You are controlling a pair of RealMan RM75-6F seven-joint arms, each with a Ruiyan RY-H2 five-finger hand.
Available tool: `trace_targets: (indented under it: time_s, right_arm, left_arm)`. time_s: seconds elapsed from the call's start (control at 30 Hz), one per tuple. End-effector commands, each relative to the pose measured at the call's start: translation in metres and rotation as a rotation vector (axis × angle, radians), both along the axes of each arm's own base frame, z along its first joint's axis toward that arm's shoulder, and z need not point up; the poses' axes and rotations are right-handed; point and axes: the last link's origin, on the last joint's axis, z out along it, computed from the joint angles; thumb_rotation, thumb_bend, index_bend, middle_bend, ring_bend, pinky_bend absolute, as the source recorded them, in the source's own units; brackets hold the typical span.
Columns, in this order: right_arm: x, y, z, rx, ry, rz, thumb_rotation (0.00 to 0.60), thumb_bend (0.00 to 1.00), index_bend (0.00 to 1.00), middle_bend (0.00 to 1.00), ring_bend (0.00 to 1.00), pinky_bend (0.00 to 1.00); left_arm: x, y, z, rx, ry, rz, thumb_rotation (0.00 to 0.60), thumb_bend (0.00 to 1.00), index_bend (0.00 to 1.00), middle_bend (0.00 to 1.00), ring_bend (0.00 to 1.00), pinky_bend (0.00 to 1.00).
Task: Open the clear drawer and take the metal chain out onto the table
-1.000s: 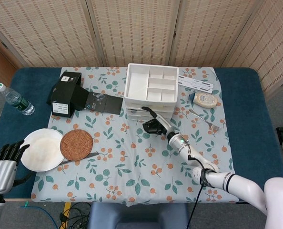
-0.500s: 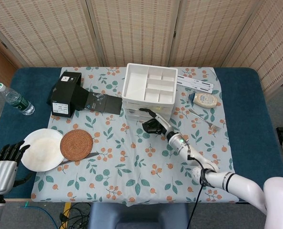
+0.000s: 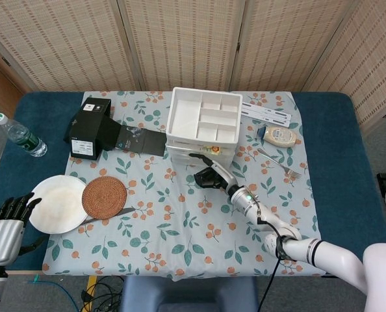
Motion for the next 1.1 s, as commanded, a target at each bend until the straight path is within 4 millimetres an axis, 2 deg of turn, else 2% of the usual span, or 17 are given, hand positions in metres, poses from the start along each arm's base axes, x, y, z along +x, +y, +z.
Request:
trace_targets:
  time_s: [0.03,0.8,0.97,1.1]
  right_arm:
    - [-0.002,0.005,0.0,-0.001,0.001,0.008,0.6,0.57,0.18,0.86,0.99,1.0]
    - [-0.008,0.035,0.004,0.031,-0.002,0.052,0.6,0.57,0.18,0.85,0.99,1.0]
    - [-0.016,0.037,0.003,0.007,0.046,0.07,0.6,0.57,0.01,0.84,0.99,1.0]
    - [-0.02,0.04,0.005,-0.004,0.055,0.065,0.6,0.57,0.0,0.83,0.98,1.0]
  left_arm:
    - [0.0,0.0,0.0,-0.001,-0.001,0.0,0.6,0.17,0.16,0.12,0.12,0.09]
    - [-0.001,-0.003,-0.001,-0.002,-0.001,0.0,0.6,0.17,0.16,0.12,0.12,0.09]
    - [0.0,-0.002,-0.001,-0.002,-0.002,-0.003,0.6,0.17,0.16,0.12,0.12,0.09]
    - [0.001,-0.001,-0.002,-0.006,-0.002,-0.006,0.6,0.17,0.16,0.12,0.12,0.09]
